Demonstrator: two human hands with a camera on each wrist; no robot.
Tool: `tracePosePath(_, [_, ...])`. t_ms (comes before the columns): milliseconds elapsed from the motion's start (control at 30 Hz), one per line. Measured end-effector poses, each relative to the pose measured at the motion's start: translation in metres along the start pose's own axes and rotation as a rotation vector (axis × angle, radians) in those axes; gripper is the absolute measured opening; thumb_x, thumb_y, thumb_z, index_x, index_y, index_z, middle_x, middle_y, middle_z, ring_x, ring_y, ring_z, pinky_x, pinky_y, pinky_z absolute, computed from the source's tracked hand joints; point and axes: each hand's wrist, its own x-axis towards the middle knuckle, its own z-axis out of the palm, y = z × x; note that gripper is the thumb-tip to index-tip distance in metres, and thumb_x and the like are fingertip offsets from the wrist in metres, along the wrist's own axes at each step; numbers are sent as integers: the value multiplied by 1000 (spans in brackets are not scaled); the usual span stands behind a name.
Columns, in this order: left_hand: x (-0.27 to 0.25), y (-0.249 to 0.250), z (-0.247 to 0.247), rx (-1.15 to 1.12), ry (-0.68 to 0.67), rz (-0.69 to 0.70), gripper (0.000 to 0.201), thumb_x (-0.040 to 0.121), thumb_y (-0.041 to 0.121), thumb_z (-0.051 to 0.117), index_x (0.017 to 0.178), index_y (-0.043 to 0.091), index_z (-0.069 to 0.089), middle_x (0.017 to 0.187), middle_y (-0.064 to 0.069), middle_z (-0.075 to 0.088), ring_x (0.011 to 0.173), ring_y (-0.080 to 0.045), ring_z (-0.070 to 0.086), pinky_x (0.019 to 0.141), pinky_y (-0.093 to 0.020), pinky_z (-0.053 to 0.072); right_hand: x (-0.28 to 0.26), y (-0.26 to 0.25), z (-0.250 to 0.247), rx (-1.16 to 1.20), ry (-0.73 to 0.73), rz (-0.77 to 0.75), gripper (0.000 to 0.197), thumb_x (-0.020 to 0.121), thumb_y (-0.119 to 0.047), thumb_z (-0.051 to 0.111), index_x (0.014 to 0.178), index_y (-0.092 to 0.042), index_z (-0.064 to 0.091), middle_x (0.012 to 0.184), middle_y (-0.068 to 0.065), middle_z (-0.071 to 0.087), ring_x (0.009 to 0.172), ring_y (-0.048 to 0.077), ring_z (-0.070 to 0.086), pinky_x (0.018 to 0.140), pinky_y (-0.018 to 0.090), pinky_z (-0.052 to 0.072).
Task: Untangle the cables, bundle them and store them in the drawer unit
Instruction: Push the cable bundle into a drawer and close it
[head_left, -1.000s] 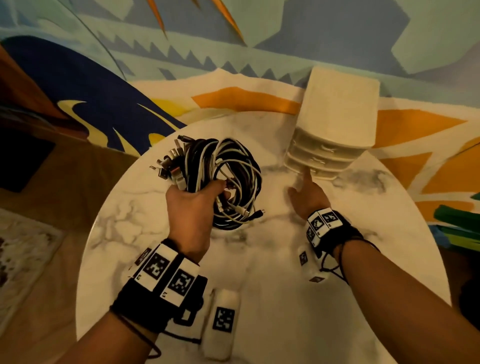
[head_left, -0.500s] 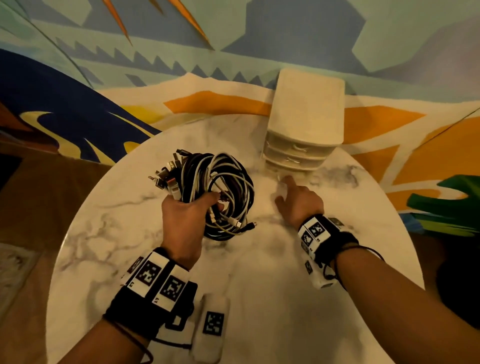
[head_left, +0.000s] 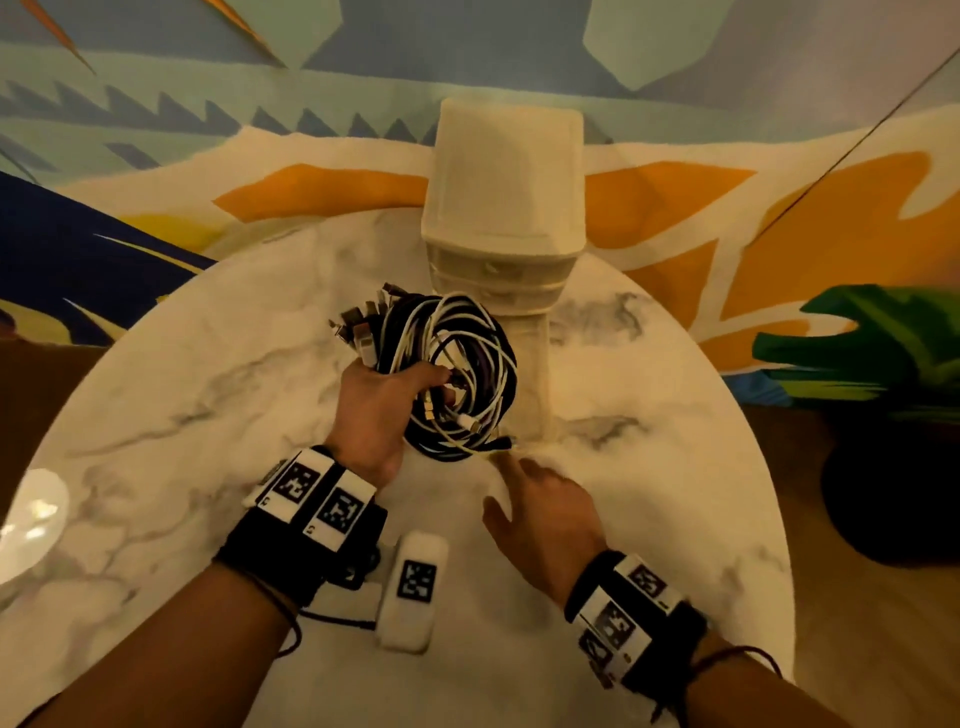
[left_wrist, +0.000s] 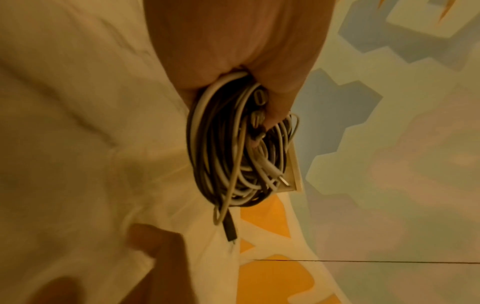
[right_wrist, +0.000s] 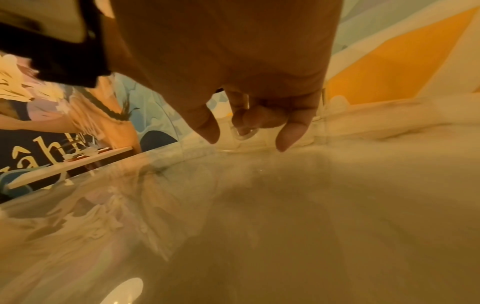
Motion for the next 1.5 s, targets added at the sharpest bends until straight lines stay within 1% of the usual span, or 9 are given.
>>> tracePosePath(167, [11, -8, 27, 42, 6, 35, 22, 73, -8, 64, 71, 12, 72, 67, -12, 69, 60, -26, 64, 67, -39, 57, -28, 0, 0, 66, -51, -56, 60, 94, -45, 32, 148, -33, 9, 117, -2, 57, 98, 20, 57, 85, 34, 48])
tracePosePath(333, [20, -27, 38, 167, 38, 112, 10, 71, -4, 67, 76, 4, 70, 70, -12, 72, 63, -26, 69, 66, -36, 57, -21, 31, 1, 265, 206, 91, 62, 86, -49, 37, 143, -25, 30, 113, -4, 52, 98, 14, 53, 76, 21, 43])
tracePosePath(567, [34, -44, 53, 273, 3, 9, 7, 70, 1, 67, 74, 4, 70, 68, -10, 71, 65, -24, 69, 69, -36, 58, -12, 42, 4, 416, 60, 106, 69, 94, -39, 47, 150, -26, 7, 145, -7, 32, 130, 9, 35, 107, 21, 32])
tracePosePath(800, [45, -52, 56, 422, -51, -33, 22, 70, 6, 69, 91, 11, 73, 83, -2, 73, 79, -16, 68, 75, -28, 53, -17, 48, -4, 367, -48, 65, 62, 97, -39, 41, 150, -21, 14, 148, -7, 31, 136, 11, 32, 111, 20, 24])
tracePosePath(933, [49, -60, 59, 452, -12, -54, 29, 67, 17, 71, 95, 12, 71, 87, -4, 73, 82, -20, 68, 78, -32, 55, 12, 54, -49, 280, 324, 80, 43, 92, -34, 41, 133, -19, 46, 116, -2, 54, 109, 19, 54, 88, 25, 40])
tracePosePath(1000, [50, -62, 59, 479, 13, -35, 38, 64, 27, 69, 99, 13, 70, 90, -5, 73, 86, -23, 68, 82, -35, 55, 35, 35, -77, 212, 451, -100, 38, 91, -32, 44, 125, -18, 53, 110, -1, 54, 103, 16, 54, 84, 28, 43])
tracePosePath(1133, [44, -67, 57, 651, -9, 131, 38, 88, 1, 55, 125, -4, 49, 122, -23, 57, 112, -34, 56, 88, -31, 43, 88, -18, -92, -38, 198, -492, 30, 87, -20, 55, 115, -18, 62, 119, 0, 58, 110, 19, 51, 93, 33, 40])
tracePosePath(1300, [43, -77, 46, 873, 18, 72, 43, 101, 24, 26, 139, 5, 29, 143, -15, 38, 128, -29, 38, 101, -33, 29, 128, -25, -75, -311, -81, -483, 32, 93, -28, 45, 119, -18, 61, 122, -1, 56, 111, 22, 50, 94, 39, 41])
tracePosePath(1500, [34, -75, 46, 986, 16, 130, 42, 97, 30, 38, 132, 6, 38, 133, -13, 49, 118, -27, 49, 91, -30, 35, 127, -31, -69, -427, -29, -430, 30, 96, -34, 38, 112, -19, 59, 116, -2, 59, 109, 23, 53, 88, 36, 39])
